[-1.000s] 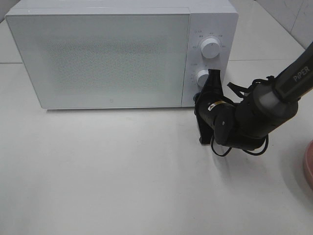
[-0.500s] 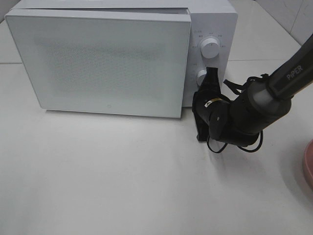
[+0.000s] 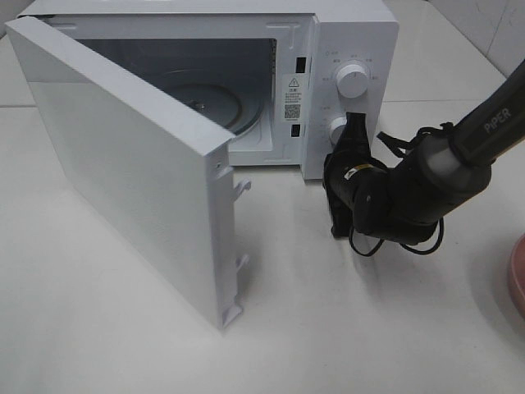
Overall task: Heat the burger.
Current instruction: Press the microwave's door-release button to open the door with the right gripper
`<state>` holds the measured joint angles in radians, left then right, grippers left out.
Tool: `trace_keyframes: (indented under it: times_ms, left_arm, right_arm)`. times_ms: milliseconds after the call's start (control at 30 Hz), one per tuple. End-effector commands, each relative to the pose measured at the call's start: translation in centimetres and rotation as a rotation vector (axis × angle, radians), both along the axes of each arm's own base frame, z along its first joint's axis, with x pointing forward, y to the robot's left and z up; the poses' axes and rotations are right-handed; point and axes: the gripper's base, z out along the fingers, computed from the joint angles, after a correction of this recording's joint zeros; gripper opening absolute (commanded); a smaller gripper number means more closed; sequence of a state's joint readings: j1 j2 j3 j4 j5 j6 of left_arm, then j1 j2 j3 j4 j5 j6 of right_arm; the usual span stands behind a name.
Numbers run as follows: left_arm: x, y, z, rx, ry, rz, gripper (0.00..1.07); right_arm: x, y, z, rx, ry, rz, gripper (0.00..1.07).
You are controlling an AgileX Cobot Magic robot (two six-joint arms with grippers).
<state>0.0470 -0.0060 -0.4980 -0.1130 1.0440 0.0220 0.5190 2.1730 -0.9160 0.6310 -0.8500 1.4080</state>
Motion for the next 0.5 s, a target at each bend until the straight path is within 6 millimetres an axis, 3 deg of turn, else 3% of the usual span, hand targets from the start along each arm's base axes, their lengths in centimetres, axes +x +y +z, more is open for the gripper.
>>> trace_keyframes:
  times_ms: [33,300,500]
  left_arm:
    - [-0.3,0.0,0.0,-0.002,-0.033,-0.004,1.03]
    - [-0.3,0.0,0.0,-0.002,-0.033,-0.004,1.03]
    - [-0.3,0.0,0.0,-0.002,-0.033,-0.004,1.03]
  right_arm:
    - [2.0,-0.2,3.3,-0.016,-0.229,0.022,0.0]
    - [1.1,-0.5,3.4,-0.018,-0.191,0.036,0.0]
    - [-0.7,-0.6,3.4,-0.016,-0.124,0.074,0.0]
